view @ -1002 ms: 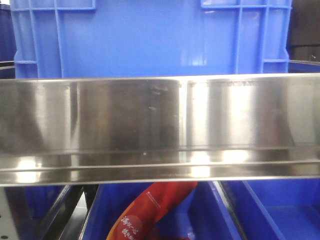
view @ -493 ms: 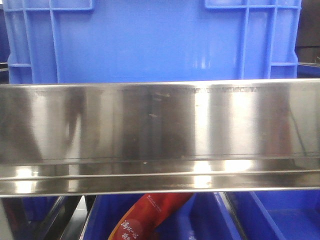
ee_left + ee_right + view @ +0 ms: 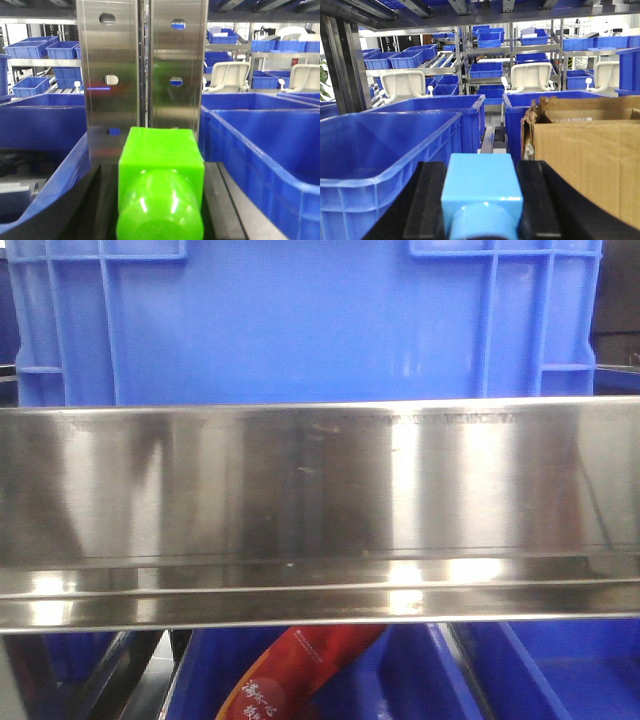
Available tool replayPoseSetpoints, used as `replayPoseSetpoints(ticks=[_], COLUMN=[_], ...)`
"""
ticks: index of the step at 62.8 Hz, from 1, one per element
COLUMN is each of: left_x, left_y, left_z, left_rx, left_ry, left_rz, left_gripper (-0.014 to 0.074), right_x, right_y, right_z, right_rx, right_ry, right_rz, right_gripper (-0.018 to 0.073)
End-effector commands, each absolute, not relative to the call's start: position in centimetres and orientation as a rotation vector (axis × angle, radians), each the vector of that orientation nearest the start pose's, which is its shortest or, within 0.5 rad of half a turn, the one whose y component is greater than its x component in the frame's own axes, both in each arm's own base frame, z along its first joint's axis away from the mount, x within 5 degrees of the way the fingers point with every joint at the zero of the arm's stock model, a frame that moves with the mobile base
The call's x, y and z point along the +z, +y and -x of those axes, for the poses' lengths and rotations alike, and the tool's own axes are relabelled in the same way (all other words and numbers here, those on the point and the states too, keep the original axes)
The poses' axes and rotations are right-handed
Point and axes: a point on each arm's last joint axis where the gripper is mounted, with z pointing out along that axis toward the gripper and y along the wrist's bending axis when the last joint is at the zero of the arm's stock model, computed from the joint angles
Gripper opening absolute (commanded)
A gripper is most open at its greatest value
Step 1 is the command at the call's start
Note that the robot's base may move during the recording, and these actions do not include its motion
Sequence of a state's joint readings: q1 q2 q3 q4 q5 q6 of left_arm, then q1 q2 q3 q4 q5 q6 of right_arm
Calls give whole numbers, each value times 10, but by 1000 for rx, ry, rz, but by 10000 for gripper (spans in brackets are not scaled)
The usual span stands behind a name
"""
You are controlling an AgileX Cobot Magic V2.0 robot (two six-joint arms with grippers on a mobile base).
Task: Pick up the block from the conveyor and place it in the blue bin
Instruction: 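Move both held blocks over the blue bins on the shelf, then open the left gripper to drop the green block into a blue bin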
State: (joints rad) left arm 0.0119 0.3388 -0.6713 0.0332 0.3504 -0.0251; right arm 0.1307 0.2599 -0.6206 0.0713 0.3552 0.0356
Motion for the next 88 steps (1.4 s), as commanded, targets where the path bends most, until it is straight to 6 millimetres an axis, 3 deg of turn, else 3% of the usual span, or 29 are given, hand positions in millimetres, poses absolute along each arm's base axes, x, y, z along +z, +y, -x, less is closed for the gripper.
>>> replayPoseSetpoints(ticks=[1, 13, 22, 33, 45, 73, 88], left_x=[391, 410, 424, 439, 440, 446, 423], left_y=[-1, -4, -11, -26, -47, -140, -160], left_z=[-64, -96, -117, -124, -132, -216, -247], left_rx=[-71, -195, -191, -265, -362, -508, -493], left_ry=[1438, 1510, 1662, 1631, 1597, 1578, 1676], left_rz=[48, 119, 17, -105, -216, -427, -452], left_gripper=[-111, -111, -111, -111, -111, -111, -111], right_x=[380, 389, 403, 419, 431, 427, 398], right_y=[7, 10, 13, 15, 26, 134, 158], right_z=[-43, -63, -83, -103, -120, -184, -220], right_rx=[199, 249, 248, 247, 308, 638, 617], right_ry=[1391, 1403, 1436, 1457, 1470, 1472, 1525], right_rz=[31, 0, -2, -3, 43, 344, 343], right_gripper=[-162, -162, -162, -162, -162, -162, -162])
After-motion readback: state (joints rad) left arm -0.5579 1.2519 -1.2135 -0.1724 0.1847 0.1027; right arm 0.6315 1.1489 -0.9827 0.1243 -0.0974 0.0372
